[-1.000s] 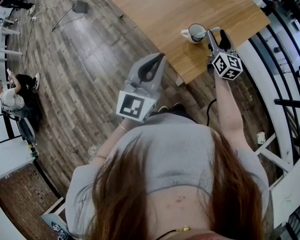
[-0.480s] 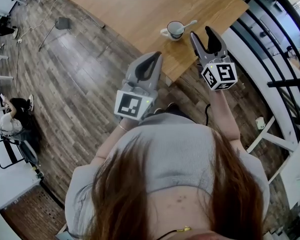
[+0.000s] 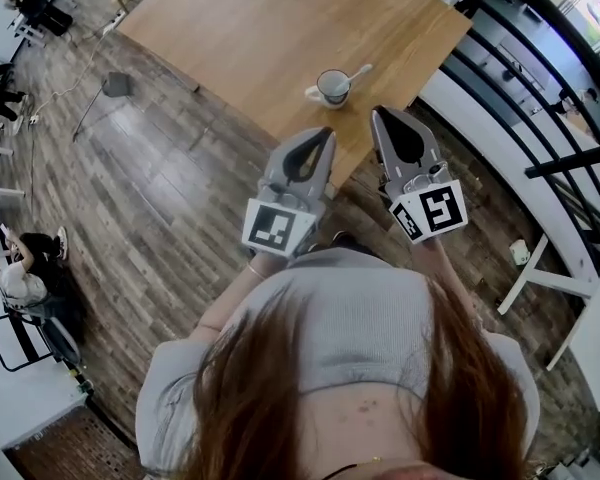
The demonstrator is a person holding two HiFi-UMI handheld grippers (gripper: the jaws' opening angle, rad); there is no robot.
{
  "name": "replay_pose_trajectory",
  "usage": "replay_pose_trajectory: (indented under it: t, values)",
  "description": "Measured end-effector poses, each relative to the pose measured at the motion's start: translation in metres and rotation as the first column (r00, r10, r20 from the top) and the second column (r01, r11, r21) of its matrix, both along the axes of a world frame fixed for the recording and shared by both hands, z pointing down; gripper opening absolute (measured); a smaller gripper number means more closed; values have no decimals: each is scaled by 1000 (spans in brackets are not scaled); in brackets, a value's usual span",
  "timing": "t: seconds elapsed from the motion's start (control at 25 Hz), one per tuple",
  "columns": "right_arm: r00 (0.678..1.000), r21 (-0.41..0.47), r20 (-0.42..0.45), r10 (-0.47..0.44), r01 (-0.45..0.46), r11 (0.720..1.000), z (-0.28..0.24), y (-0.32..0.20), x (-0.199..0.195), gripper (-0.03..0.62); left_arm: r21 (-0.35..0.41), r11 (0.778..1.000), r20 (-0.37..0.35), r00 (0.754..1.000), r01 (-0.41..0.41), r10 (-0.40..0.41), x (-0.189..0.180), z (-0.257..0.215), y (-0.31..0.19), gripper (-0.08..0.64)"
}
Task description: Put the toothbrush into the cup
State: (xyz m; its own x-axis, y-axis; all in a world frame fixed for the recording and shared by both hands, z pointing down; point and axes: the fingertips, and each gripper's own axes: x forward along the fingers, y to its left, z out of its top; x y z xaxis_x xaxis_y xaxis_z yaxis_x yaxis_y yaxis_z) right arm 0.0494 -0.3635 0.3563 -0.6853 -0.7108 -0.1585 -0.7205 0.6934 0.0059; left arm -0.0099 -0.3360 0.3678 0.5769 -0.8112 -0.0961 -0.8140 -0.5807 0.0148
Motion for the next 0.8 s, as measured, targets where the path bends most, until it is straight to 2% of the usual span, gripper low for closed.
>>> replay_pose_trajectory:
  t: [0.36, 0.64, 0.8]
  values:
    - [1000, 76, 0, -12, 12, 997, -6, 24, -2, -6, 0, 1000, -22, 1000, 10, -10, 10, 6, 1, 3]
    - [997, 13, 53, -54, 53, 999, 14, 39, 0, -5, -75, 997, -3, 999, 36, -37, 13, 42, 25, 3]
    - [995, 2, 59, -78, 78, 997, 18, 50, -11, -5, -85, 995, 3, 998, 60, -60, 2, 46, 39, 3]
